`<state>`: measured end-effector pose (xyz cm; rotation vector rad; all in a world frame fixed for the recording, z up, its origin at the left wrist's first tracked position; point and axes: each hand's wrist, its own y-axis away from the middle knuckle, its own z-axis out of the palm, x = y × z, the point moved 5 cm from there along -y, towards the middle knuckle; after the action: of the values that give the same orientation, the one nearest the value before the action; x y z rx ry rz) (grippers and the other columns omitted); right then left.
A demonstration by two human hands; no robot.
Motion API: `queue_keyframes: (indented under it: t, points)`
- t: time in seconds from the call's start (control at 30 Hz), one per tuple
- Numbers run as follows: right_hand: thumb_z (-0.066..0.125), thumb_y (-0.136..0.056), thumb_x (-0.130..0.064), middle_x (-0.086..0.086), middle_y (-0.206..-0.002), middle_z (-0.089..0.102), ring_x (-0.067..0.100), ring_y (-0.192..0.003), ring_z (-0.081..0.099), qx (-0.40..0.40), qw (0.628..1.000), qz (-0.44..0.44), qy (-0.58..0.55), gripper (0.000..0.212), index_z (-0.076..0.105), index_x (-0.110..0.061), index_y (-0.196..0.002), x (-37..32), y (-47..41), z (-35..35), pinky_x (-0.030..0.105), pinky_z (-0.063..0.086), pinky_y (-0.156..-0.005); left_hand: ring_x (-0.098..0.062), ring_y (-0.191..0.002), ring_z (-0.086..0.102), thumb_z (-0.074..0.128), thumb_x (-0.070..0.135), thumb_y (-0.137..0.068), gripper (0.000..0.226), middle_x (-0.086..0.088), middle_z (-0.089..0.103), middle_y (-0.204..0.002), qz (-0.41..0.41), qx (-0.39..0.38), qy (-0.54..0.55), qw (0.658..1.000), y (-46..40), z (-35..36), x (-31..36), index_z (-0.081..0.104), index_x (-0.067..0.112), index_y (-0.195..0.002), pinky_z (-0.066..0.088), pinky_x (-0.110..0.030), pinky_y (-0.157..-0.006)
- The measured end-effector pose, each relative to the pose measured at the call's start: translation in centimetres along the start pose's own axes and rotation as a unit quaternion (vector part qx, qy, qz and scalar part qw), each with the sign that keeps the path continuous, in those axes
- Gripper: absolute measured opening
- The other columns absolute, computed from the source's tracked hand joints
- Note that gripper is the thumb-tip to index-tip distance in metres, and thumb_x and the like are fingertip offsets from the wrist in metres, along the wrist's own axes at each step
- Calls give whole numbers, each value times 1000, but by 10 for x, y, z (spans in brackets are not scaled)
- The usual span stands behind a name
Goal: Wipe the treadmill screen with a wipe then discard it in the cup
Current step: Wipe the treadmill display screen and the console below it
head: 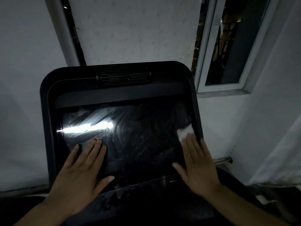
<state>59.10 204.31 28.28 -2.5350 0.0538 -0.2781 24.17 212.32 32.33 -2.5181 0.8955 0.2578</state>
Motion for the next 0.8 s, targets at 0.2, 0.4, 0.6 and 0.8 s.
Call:
queue_keyframes:
  t: [0.2,0.4,0.6,0.8]
  points:
    - [38,-105,-66,25,-165,32,37,-157,26,-20,1000,-4,21,86,41,5,-154,-7,28,12,60,27,-124,-28,-157,25,29,74,-99,93,-18,33,-167,4,7,1,1000,0,1,1,41,2,-156,28,-61,-120]
    - [56,-99,-60,35,-156,40,50,-149,35,90,993,5,-78,85,50,12,-144,-98,30,1,62,36,-119,-30,-157,27,30,74,-99,93,-18,31,-167,4,8,-2,1000,1,2,2,39,2,-157,26,-61,-121]
    - [48,-101,-64,22,-163,39,36,-155,31,29,998,-31,-40,83,49,3,-150,-89,22,4,58,28,-123,-30,-157,27,28,73,-100,91,-18,32,-167,7,7,0,1000,0,0,1,39,2,-157,29,-62,-120]
    - [27,-107,-64,28,-167,22,40,-160,12,7,988,134,-80,87,29,6,-158,-82,-47,-14,57,16,-129,-28,-157,28,27,73,-101,89,-17,33,-166,6,8,-4,1000,-1,-2,-3,41,4,-157,26,-59,-121]
